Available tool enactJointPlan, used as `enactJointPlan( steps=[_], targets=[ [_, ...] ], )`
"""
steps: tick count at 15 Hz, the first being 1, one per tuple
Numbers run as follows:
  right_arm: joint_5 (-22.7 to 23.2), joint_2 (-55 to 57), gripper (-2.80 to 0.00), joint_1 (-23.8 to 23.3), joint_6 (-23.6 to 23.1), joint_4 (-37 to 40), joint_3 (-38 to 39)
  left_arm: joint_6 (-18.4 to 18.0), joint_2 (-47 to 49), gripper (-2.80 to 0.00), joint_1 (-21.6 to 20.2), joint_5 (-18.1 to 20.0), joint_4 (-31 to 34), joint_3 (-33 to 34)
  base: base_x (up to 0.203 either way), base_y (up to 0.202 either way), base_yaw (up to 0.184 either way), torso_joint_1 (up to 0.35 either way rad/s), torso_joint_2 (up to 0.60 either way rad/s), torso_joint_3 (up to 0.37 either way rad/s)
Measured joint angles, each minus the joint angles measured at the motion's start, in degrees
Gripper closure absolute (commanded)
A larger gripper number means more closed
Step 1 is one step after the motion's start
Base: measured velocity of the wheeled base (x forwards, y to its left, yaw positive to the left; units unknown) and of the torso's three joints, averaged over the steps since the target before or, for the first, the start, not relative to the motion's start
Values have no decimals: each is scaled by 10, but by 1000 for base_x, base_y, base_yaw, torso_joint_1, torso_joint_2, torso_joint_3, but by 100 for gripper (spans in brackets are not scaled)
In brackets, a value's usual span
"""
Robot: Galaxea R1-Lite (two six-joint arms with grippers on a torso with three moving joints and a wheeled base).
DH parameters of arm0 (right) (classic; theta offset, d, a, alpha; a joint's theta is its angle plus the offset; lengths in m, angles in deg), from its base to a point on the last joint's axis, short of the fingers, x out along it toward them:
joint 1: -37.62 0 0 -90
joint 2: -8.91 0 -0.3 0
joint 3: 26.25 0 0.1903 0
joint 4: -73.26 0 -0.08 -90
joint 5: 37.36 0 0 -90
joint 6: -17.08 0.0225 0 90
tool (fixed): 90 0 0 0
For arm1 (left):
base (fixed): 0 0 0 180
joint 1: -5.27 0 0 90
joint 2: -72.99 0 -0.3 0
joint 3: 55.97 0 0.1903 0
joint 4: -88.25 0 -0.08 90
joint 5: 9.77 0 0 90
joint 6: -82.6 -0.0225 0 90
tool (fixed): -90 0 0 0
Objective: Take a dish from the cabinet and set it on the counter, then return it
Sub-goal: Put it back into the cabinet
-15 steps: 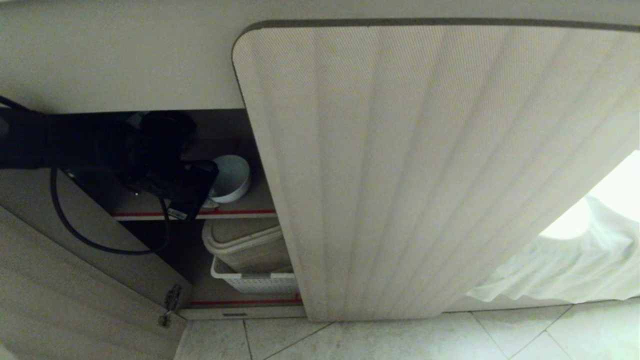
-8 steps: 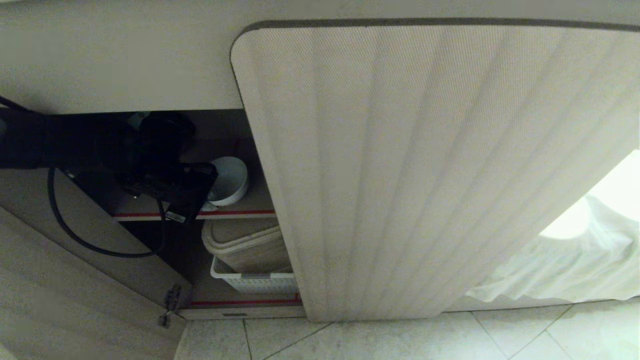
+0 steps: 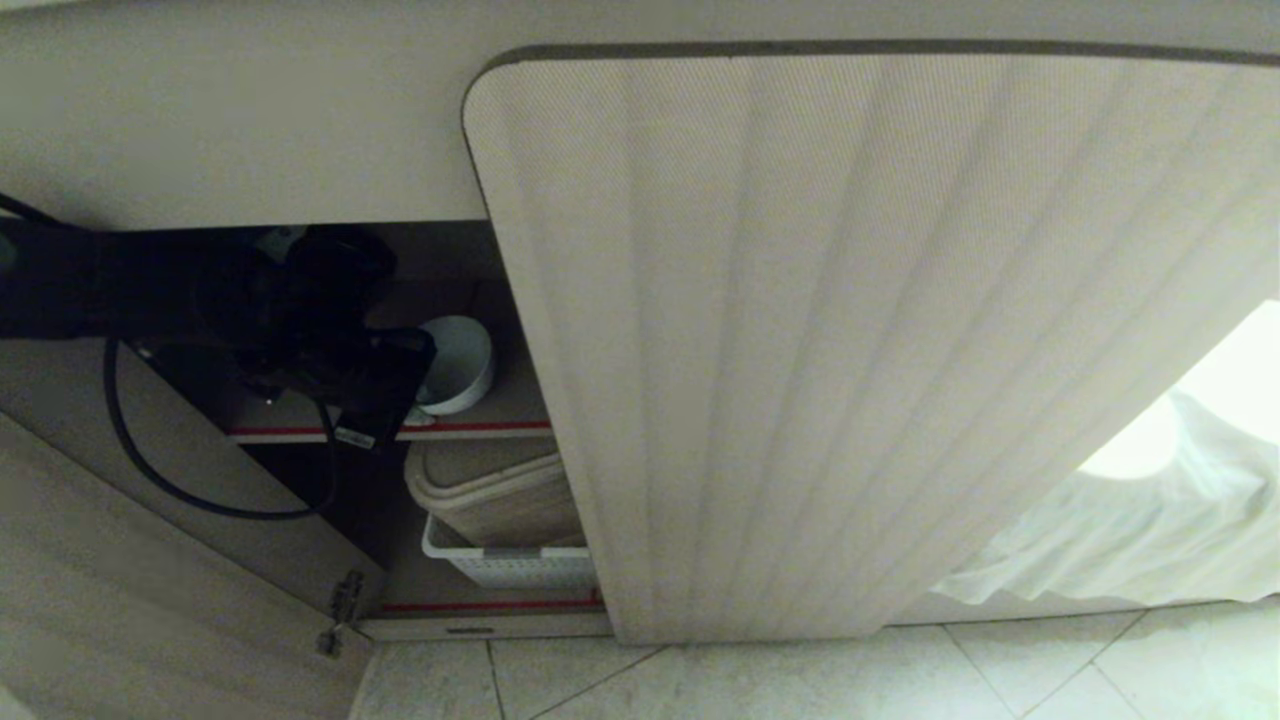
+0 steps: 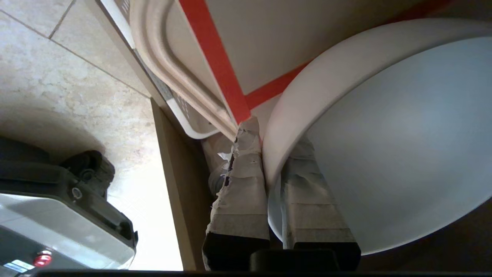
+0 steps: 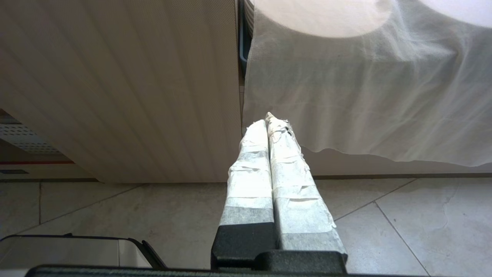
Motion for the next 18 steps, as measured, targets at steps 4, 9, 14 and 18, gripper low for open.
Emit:
enactJointPlan(
  steps=[4,9,14,18],
  targets=[
    [0,0,0,0,0,0,0,0,-19,0,21,-14,5,46,0,0,0,0,0,0],
    [0,0,0,0,0,0,0,-4,-37,0,30,-24,5,91,0,0,0,0,0,0],
    [0,0,0,0,0,0,0,-3,-40,0,33,-41,-4,103,0,0,0,0,0,0],
    [0,0,0,0,0,0,0,-4,-51,0,35,-46,-41,136,0,0,0,0,0,0]
  ],
)
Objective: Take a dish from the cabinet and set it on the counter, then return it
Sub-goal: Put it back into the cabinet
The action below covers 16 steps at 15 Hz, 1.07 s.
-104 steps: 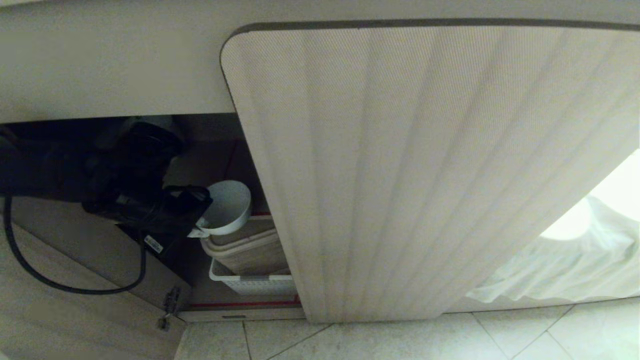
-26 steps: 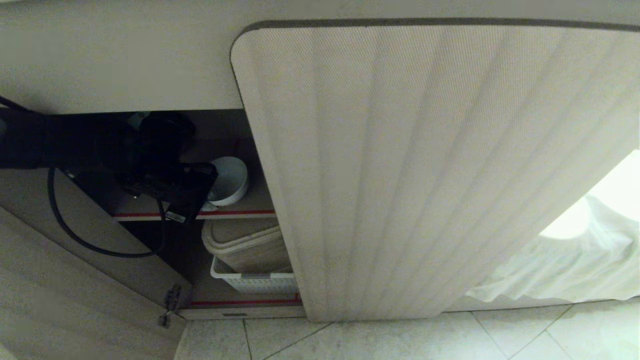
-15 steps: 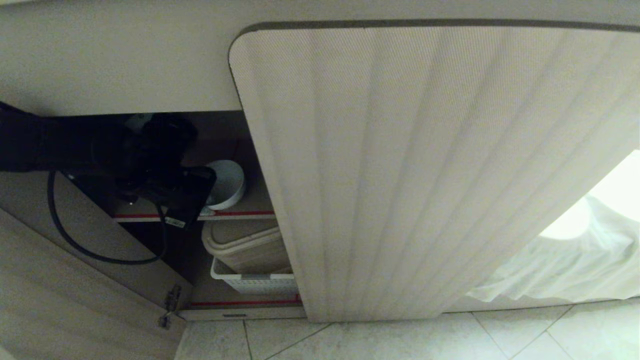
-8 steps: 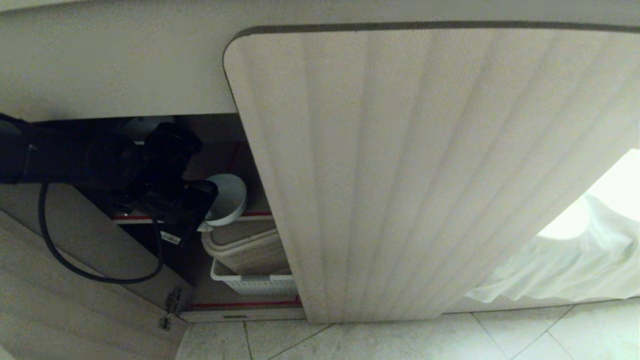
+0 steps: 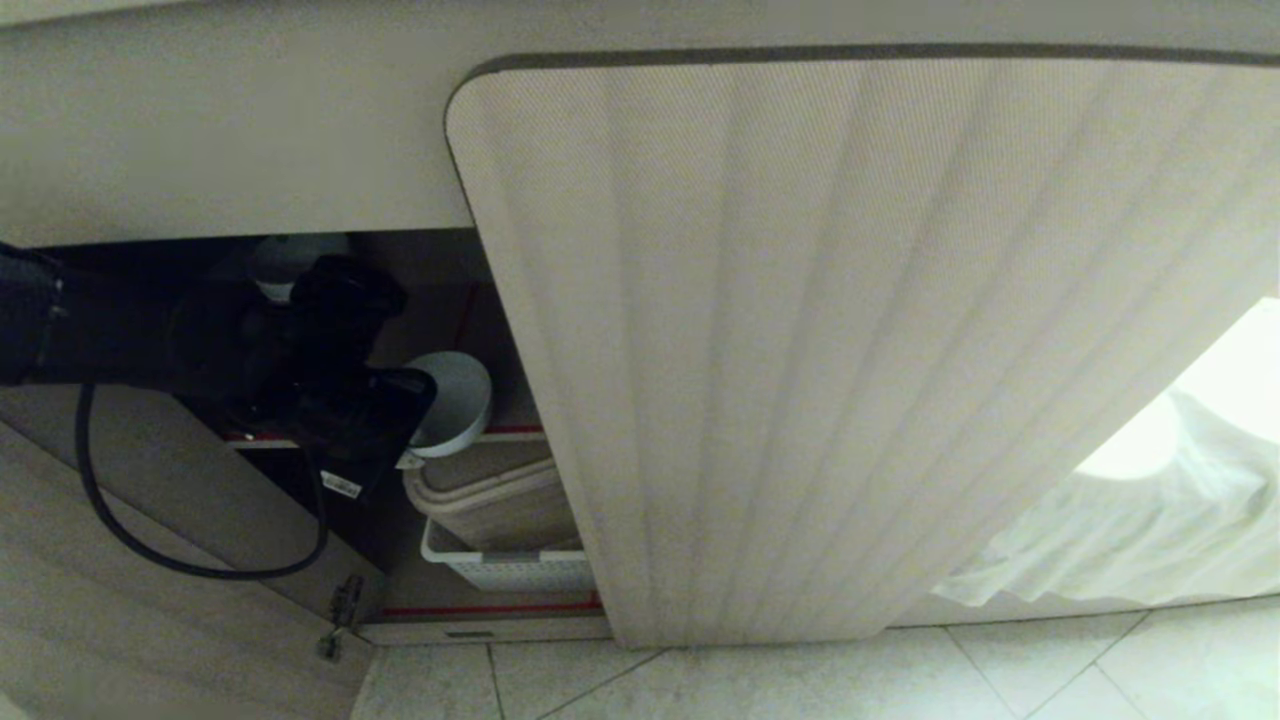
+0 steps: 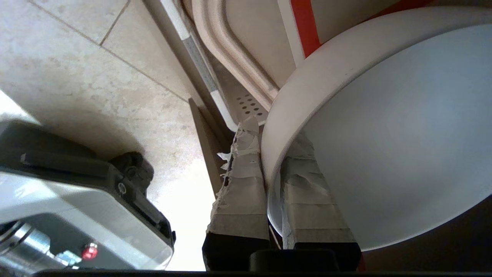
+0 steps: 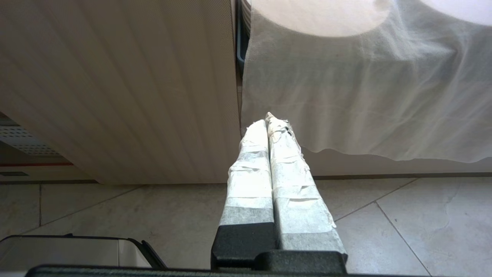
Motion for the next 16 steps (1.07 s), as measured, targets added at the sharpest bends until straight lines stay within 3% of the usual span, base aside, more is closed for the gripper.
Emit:
enactJointPlan(
  steps=[8,16],
  targets=[
    [0,0,0,0,0,0,0,-30,-24,0,-1,-19,-138,110,0,0,0,0,0,0],
    [0,0,0,0,0,0,0,-30,-22,0,-12,-30,-202,116,0,0,0,0,0,0]
  ],
)
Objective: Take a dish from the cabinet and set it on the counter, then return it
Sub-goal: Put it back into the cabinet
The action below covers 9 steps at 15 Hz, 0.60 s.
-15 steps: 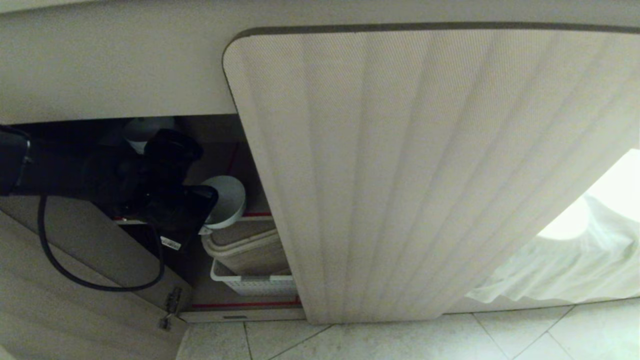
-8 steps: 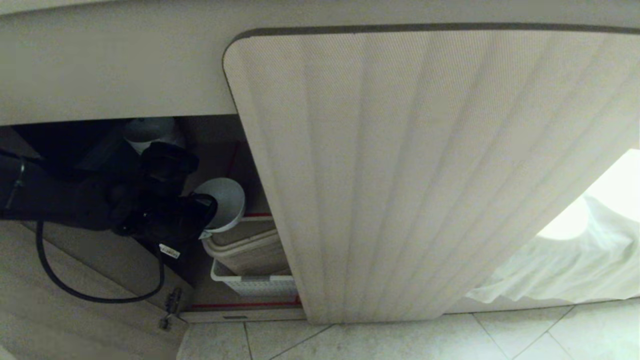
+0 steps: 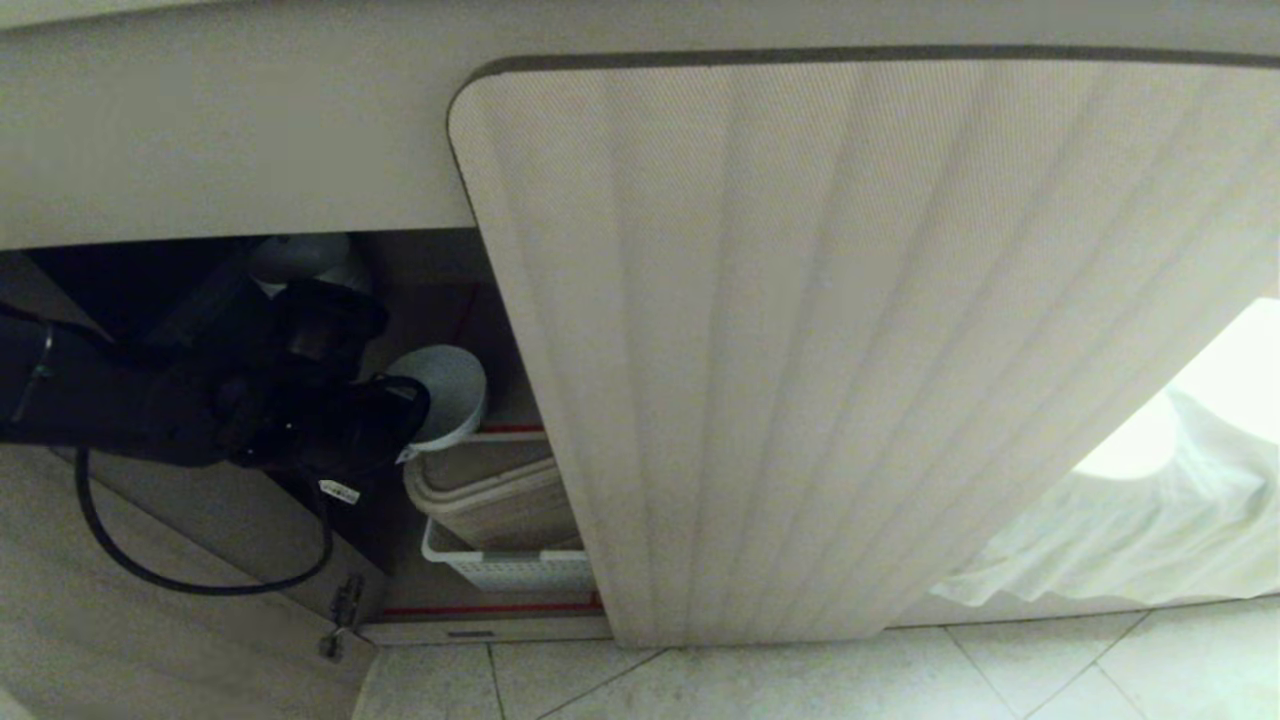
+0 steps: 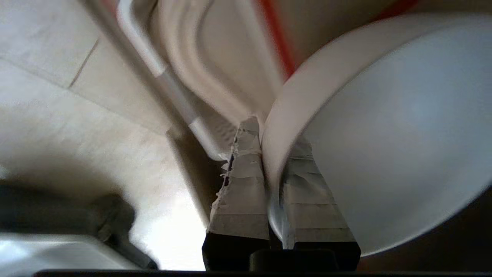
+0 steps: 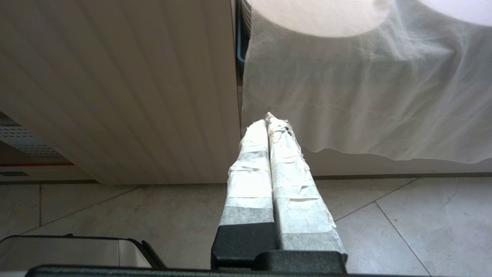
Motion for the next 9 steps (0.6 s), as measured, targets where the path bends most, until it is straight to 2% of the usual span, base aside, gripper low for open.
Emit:
enactJointPlan(
  steps=[2,6,9],
  targets=[
    [0,0,0,0,0,0,0,-2,3,0,-1,-1,-22,2,0,0,0,0,0,0],
    [0,0,0,0,0,0,0,-30,7,0,-2,-12,-52,4,0,0,0,0,0,0],
    [0,0,0,0,1,0,0,-33,15,0,-11,-23,-113,4,0,0,0,0,0,0]
  ],
)
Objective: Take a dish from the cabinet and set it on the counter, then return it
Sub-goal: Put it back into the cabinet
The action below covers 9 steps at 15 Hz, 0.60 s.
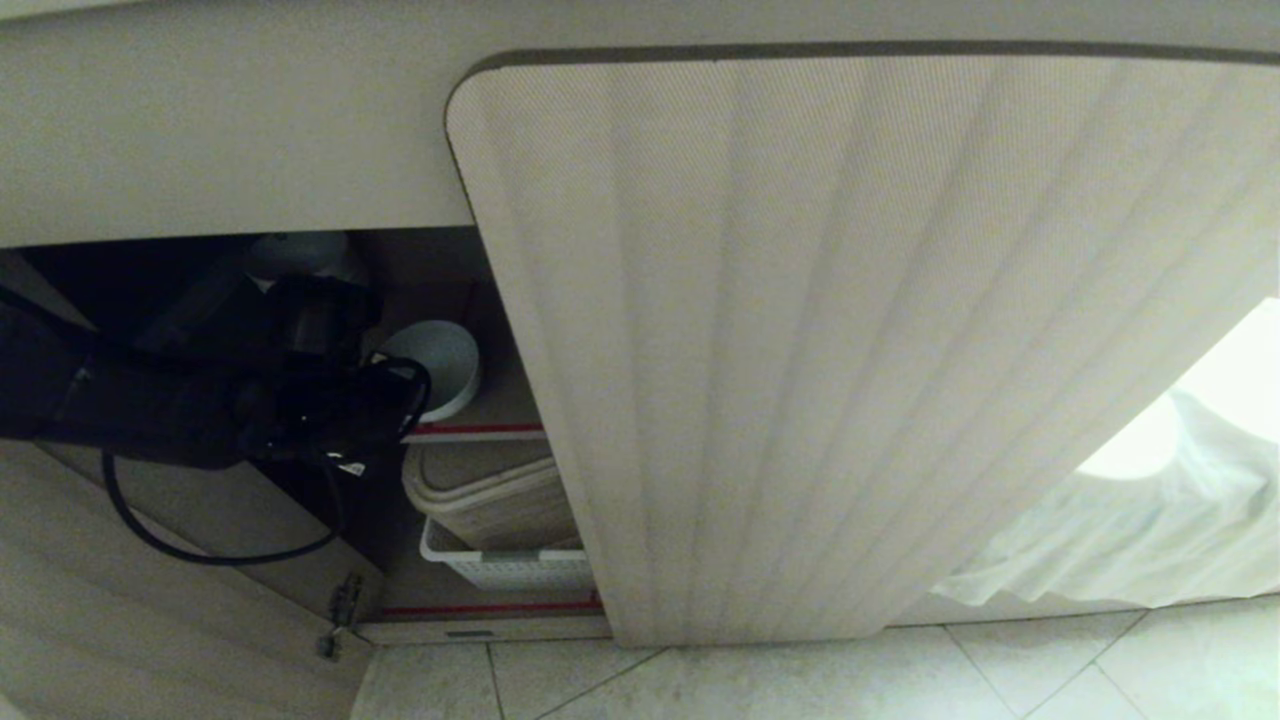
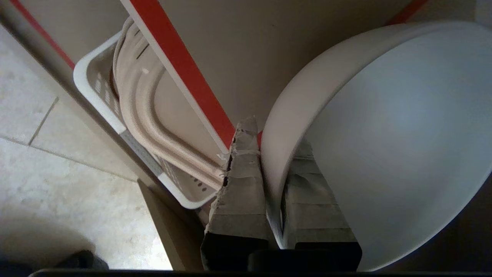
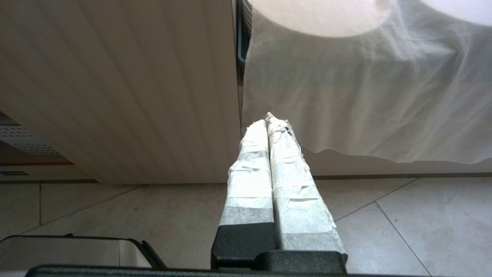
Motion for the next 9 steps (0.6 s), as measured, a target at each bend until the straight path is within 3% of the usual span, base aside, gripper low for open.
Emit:
enactJointPlan(
  steps=[9],
  targets=[
    [0,0,0,0,0,0,0,-12,8,0,-6,-25,-50,0,0,0,0,0,0,0]
  ],
)
